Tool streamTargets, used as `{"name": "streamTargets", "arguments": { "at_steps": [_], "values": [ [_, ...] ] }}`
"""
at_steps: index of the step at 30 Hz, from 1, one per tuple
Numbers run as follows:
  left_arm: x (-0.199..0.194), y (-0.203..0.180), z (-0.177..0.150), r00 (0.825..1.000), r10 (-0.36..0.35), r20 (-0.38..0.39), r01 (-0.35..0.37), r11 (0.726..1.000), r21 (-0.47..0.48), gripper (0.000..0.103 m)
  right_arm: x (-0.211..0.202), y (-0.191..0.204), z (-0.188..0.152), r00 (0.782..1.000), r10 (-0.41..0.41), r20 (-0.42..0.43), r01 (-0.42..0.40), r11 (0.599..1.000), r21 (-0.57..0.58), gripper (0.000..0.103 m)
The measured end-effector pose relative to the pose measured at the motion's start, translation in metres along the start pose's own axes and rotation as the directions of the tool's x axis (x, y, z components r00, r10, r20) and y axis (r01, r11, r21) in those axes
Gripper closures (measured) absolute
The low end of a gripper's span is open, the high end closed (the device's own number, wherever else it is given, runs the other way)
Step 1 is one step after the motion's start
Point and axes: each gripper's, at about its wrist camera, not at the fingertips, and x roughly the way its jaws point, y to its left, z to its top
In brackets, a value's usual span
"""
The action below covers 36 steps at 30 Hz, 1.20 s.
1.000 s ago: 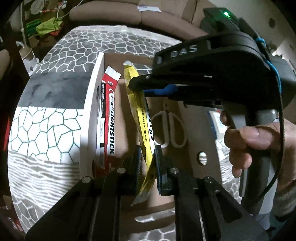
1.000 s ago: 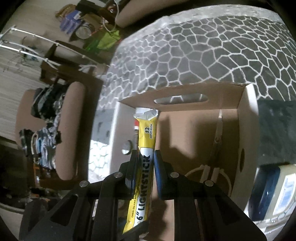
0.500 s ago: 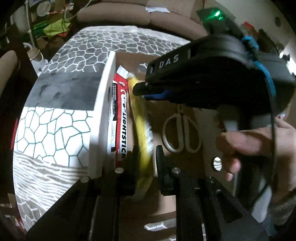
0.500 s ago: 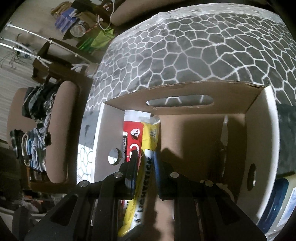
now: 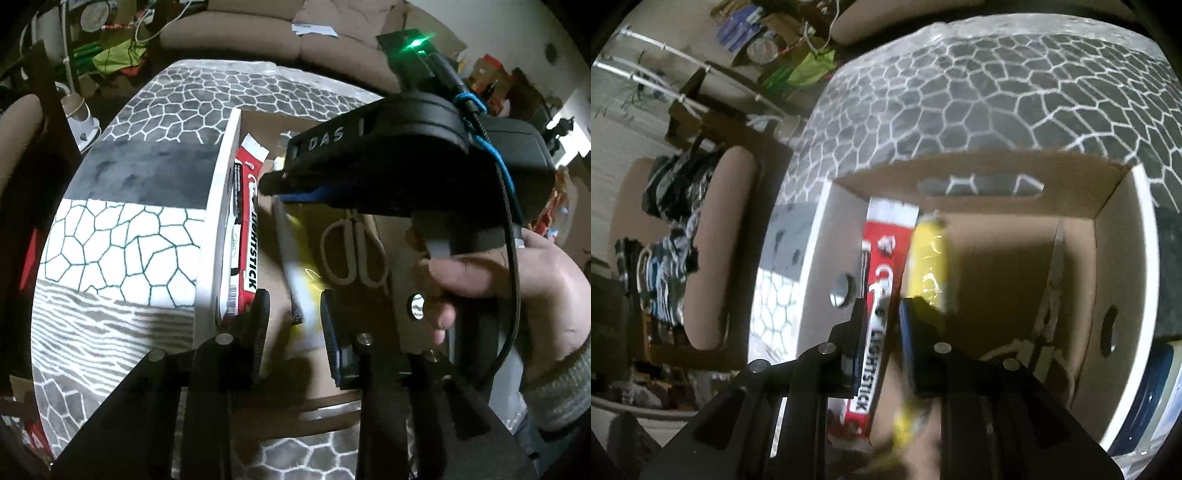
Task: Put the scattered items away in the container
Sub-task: 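Lower the yellow tube into the box and open the left gripper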
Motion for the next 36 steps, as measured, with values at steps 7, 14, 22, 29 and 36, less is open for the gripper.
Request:
{"name": "streamTargets", "arguments": {
  "at_steps": [7,14,22,29,36],
  "values": [
    [-0.002,0.003,-0.006,1.000,0.004,-0.006,-0.004,1.000,0.009,0.070,-0.016,-0.003,0.004,0.998,0.049,0.032,-0.049,0.999,0.010,0.084],
    [0.001,-0.003,-0.008,0.999,-0.034,-0.017,0.034,0.999,0.002,0.069,-0.049,-0.014,0.011,0.994,-0.098,0.052,0.100,0.994,-0.051,0.072],
    [0.004,-0.021,-0.013,0.999,-0.028,-0.034,0.029,0.998,0.054,0.065,-0.015,-0.002,0.002,0.976,-0.216,-0.011,0.212,0.967,-0.141,0.072],
    [0.002,-0.006,-0.015,0.999,-0.024,-0.028,0.025,0.999,0.030,0.063,0.008,0.005,-0.013,0.972,-0.230,-0.046,0.218,0.957,-0.190,0.075],
    [0.002,0.002,-0.016,0.999,-0.031,-0.025,0.031,0.999,0.005,0.063,0.012,0.008,-0.004,0.987,-0.155,-0.039,0.150,0.984,-0.094,0.078]
  ]
}}
